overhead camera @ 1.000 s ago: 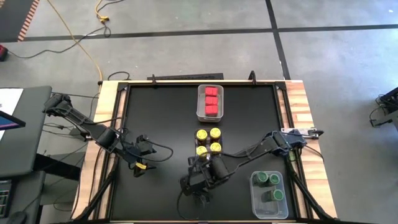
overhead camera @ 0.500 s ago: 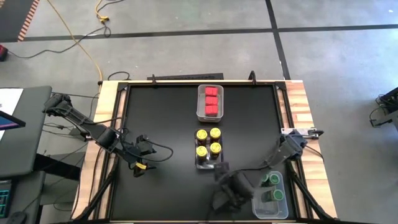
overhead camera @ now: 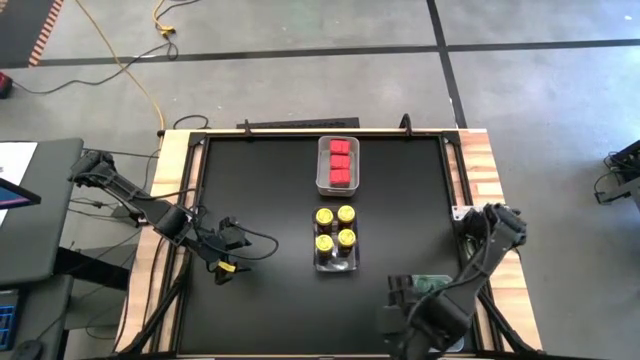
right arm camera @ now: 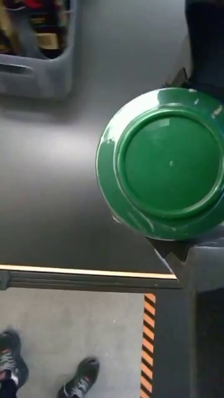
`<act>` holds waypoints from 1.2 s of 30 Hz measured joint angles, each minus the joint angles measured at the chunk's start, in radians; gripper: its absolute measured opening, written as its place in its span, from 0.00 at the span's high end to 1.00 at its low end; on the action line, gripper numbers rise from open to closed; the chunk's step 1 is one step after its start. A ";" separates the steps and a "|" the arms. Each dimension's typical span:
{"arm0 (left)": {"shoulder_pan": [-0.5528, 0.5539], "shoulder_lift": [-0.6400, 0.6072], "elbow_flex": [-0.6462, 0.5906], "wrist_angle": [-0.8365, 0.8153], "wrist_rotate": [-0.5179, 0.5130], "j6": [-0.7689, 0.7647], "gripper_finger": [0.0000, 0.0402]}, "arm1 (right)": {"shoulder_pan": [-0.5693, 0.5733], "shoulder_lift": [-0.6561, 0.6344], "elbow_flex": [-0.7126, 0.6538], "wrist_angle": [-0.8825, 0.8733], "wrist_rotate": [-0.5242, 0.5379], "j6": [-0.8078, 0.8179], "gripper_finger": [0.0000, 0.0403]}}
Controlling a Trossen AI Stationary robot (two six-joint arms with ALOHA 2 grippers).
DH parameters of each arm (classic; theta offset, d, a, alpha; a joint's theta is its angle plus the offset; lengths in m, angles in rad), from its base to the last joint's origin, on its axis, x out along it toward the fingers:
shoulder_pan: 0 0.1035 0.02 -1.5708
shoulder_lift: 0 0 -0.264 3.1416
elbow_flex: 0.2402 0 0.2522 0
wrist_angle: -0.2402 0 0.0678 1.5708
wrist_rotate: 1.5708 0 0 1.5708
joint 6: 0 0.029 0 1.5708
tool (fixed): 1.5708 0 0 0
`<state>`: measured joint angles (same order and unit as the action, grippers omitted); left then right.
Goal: Sort spices by type
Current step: Put the green seasoning bottle into the transparent bin
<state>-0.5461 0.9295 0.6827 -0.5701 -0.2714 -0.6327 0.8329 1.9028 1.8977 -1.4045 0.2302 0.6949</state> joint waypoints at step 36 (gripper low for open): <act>0.000 0.000 0.000 0.000 0.000 0.000 0.15 | 0.314 -0.356 -0.451 0.053 0.143 0.538 0.45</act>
<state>-0.5461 0.9295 0.6827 -0.5703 -0.2714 -0.6323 1.1474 1.5472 1.4467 -1.3515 0.3729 1.2328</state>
